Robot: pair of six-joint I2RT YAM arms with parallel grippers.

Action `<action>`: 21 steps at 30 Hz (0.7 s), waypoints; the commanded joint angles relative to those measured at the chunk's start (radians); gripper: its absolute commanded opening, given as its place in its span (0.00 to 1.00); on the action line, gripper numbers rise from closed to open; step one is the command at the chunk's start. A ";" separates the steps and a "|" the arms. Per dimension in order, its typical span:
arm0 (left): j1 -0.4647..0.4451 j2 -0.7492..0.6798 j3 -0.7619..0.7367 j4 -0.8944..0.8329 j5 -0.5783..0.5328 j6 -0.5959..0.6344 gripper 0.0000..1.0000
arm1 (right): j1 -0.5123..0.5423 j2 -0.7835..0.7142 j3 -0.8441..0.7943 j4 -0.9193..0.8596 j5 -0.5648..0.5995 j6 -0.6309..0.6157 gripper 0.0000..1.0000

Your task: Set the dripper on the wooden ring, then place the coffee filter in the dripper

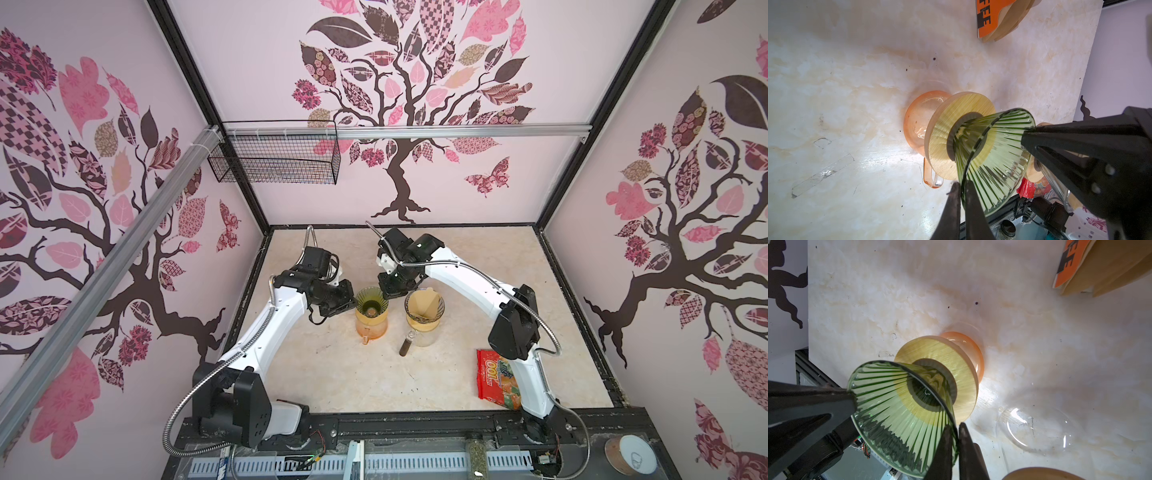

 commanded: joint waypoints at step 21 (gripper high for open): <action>0.022 -0.038 0.093 -0.037 -0.018 0.036 0.15 | -0.009 0.012 0.108 -0.036 0.002 -0.004 0.22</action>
